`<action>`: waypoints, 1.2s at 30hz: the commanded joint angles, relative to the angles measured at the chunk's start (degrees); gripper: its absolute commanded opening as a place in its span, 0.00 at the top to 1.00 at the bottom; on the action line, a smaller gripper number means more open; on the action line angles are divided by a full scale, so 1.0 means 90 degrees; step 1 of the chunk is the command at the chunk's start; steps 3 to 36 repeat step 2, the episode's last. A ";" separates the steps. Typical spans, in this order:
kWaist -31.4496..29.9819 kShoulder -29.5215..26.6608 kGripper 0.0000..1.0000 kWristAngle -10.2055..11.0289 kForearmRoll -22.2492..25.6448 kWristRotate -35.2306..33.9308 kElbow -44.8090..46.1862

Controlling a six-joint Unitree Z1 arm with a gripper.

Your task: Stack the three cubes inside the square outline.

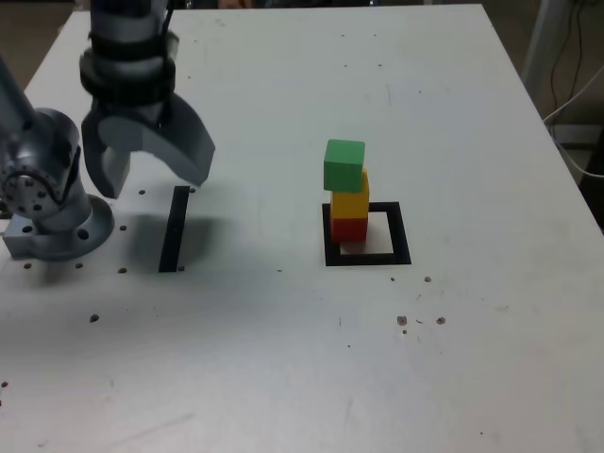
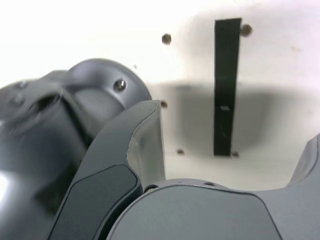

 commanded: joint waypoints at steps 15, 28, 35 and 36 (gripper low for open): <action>-0.0116 -0.0017 0.01 0.0161 -0.0384 -0.0007 0.0174; -0.0116 -0.0017 0.01 0.0161 -0.0384 -0.0007 0.0174; -0.0116 -0.0017 0.01 0.0161 -0.0384 -0.0007 0.0174; -0.0116 -0.0017 0.01 0.0161 -0.0384 -0.0007 0.0174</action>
